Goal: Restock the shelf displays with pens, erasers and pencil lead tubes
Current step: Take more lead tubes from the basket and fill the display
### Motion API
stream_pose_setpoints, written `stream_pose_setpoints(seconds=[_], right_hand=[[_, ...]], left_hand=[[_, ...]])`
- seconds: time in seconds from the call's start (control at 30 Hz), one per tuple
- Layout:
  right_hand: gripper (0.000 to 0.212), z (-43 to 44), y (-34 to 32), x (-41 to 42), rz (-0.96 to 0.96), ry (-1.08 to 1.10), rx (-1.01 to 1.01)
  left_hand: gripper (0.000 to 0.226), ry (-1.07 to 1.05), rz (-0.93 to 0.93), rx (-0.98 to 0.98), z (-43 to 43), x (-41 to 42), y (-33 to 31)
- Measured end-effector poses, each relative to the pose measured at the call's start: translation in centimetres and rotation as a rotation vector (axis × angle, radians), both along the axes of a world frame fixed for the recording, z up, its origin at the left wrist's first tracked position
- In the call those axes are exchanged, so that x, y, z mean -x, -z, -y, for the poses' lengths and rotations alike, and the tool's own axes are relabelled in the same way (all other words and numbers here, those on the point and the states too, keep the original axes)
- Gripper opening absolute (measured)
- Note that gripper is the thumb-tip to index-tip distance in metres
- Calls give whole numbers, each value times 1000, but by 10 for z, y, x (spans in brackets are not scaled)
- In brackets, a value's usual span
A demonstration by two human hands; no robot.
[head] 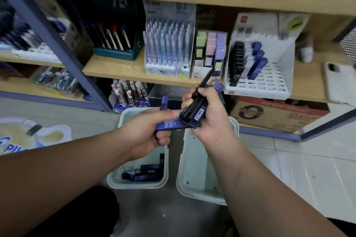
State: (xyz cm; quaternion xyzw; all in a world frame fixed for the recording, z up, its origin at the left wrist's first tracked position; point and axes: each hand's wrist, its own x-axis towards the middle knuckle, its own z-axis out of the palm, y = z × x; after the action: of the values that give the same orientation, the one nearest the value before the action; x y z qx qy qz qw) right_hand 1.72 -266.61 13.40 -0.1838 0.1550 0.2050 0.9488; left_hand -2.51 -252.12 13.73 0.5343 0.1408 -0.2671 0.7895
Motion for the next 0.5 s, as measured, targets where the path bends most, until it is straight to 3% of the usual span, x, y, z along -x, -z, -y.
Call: stream_pose_setpoints(seconds=[0.1, 0.23, 0.37, 0.5], right_hand=[[34, 17, -30, 4, 47, -4, 44], [19, 44, -65, 11, 90, 16, 175], [38, 80, -84, 20, 161, 73, 378], [11, 113, -86, 21, 114, 124, 381]], left_hand=[[12, -37, 71, -6, 17, 7, -22], [18, -194, 135, -61, 48, 17, -42], [19, -246, 139, -28, 87, 26, -54], [14, -324, 90, 45, 126, 27, -58]])
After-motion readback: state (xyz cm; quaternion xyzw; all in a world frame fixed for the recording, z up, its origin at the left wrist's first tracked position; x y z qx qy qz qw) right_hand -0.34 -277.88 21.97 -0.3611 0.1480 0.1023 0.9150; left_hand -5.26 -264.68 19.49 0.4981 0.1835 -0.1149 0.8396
